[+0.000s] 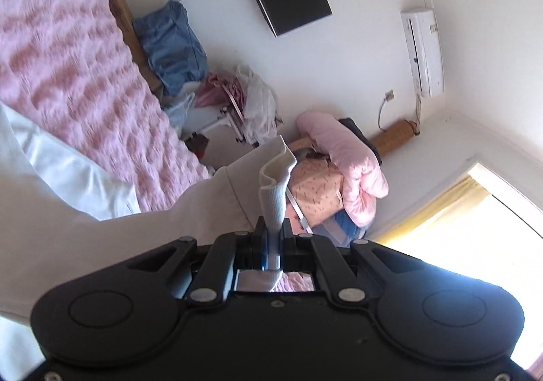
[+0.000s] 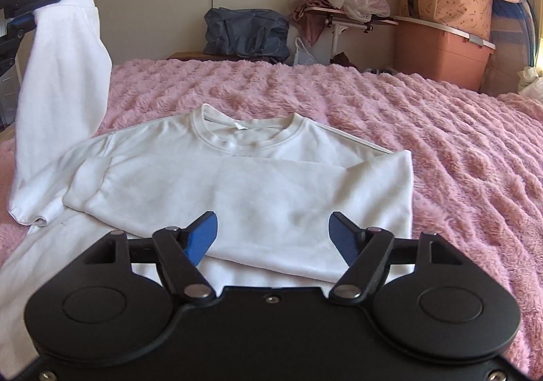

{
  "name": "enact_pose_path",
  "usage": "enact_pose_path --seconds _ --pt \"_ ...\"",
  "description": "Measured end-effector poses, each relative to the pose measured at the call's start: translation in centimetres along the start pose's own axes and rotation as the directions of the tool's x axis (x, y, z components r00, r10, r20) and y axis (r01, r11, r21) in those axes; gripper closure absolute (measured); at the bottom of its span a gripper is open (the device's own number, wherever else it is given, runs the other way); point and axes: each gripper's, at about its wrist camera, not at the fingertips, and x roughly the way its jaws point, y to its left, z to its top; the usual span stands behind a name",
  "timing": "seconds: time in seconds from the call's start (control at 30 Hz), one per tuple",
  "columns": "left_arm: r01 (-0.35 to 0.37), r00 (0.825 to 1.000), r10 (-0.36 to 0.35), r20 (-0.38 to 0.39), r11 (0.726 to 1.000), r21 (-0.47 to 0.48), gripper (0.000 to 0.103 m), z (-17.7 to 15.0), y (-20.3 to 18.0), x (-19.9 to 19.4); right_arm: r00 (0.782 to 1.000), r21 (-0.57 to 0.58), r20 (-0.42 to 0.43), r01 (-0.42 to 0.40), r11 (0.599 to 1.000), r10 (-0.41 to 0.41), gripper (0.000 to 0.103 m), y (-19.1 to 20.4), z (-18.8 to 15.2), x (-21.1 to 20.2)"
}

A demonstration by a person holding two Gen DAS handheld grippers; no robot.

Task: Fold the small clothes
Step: 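Grasp the other sleeve cuff with the left tool and fold it across the body, then open the left tool and release the sleeve on the sweatshirt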

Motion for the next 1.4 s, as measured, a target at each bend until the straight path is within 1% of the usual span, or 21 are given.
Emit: enact_pose_path --seconds 0.17,0.27,0.33,0.4,0.47,0.53,0.7,0.77,0.8,0.83,0.87,0.93,1.0,1.07,1.13,1.17,1.2,1.23,1.3,1.37,1.4 --pt "0.019 0.992 -0.022 -0.126 0.999 -0.031 0.101 -6.2 0.3 6.1 0.998 0.040 -0.010 0.062 0.997 -0.062 0.029 -4.5 -1.2 -0.7" --pt "0.008 0.977 -0.014 -0.213 1.000 -0.028 0.101 -10.3 0.8 9.3 0.996 0.061 -0.019 0.091 0.994 -0.090 0.029 -6.4 -1.9 -0.7" --pt "-0.003 0.968 -0.002 -0.251 1.000 -0.019 0.101 -12.5 1.2 10.8 0.995 0.071 -0.025 0.103 0.992 -0.101 0.029 -7.5 -2.4 -0.7" --pt "-0.011 0.953 0.004 -0.304 1.000 -0.021 0.101 -14.9 1.9 12.4 0.994 0.076 -0.031 0.110 0.991 -0.108 0.029 -8.1 -2.8 -0.7" --pt "-0.031 0.936 0.032 -0.352 0.999 0.008 0.101 -17.5 2.5 13.8 0.993 0.080 -0.040 0.115 0.990 -0.112 0.029 -8.7 -3.3 -0.8" --pt "-0.051 0.925 0.060 -0.375 0.998 0.034 0.100 -19.2 3.2 15.1 0.992 0.083 -0.050 0.122 0.989 -0.119 0.029 -9.2 -3.8 -0.8" --pt "-0.125 0.869 0.159 -0.468 0.987 0.103 0.099 -22.6 5.5 18.8 0.988 0.097 -0.068 0.142 0.985 -0.136 0.029 -10.2 -4.6 -0.9" --pt "-0.169 0.839 0.204 -0.504 0.979 0.115 0.085 -23.2 6.1 19.6 0.987 0.106 -0.071 0.150 0.983 -0.143 0.029 -10.5 -4.9 -1.1" --pt "-0.171 0.827 0.206 -0.524 0.978 0.115 0.071 -23.3 6.1 19.9 0.987 0.113 -0.072 0.152 0.982 -0.144 0.029 -10.7 -4.9 -1.1" --pt "-0.162 0.822 0.198 -0.534 0.980 0.113 0.070 -23.1 5.8 19.8 0.987 0.121 -0.072 0.151 0.981 -0.143 0.029 -10.8 -4.9 -1.1" --pt "-0.150 0.825 0.187 -0.533 0.982 0.114 0.069 -22.8 5.4 19.5 0.987 0.129 -0.071 0.152 0.980 -0.144 0.029 -10.9 -4.8 -1.1" --pt "-0.094 0.844 0.134 -0.520 0.990 0.102 0.064 -21.1 4.1 18.0 0.988 0.159 -0.059 0.150 0.976 -0.143 0.029 -11.3 -4.5 -1.2" --pt "-0.064 0.863 0.115 -0.491 0.991 0.120 0.061 -19.2 3.2 16.1 0.991 0.198 -0.045 0.134 0.971 -0.128 0.029 -11.6 -4.1 -1.2" --pt "-0.079 0.897 0.147 -0.417 0.981 0.177 0.058 -16.0 2.3 12.4 0.995 0.246 -0.035 0.102 0.964 -0.097 0.029 -11.9 -3.5 -0.6" --pt "-0.141 0.914 0.220 -0.341 0.960 0.243 0.057 -13.0 2.5 9.3 0.998 0.273 -0.023 0.061 0.960 -0.057 0.041 -11.9 -2.8 0.3" --pt "-0.180 0.917 0.262 -0.302 0.945 0.273 0.057 -11.5 3.0 7.6 0.999 0.271 -0.016 0.045 0.962 -0.042 0.043 -11.8 -2.5 0.9" --pt "-0.216 0.916 0.298 -0.270 0.931 0.294 0.057 -10.4 3.4 6.5 0.999 0.261 -0.008 0.036 0.965 -0.035 0.044 -11.7 -2.1 1.4" --pt "-0.271 0.909 0.351 -0.226 0.908 0.319 0.057 -8.8 4.0 4.8 0.999 0.236 0.003 0.034 0.971 -0.036 0.044 -11.5 -1.6 2.3" --pt "-0.336 0.896 0.410 -0.169 0.877 0.342 0.057 -6.9 5.2 2.6 0.998 0.178 0.022 0.050 0.983 -0.055 0.044 -11.2 -0.7 4.1" --pt "-0.413 0.870 0.478 -0.119 0.840 0.352 0.056 -5.1 6.8 0.5 0.998 0.135 0.021 0.047 0.990 -0.051 0.045 -11.4 0.1 6.0" --pt "-0.434 0.861 0.496 -0.112 0.831 0.348 0.057 -4.8 7.4 0.0 0.998 0.133 0.010 0.053 0.990 -0.054 0.047 -11.6 0.4 7.0"
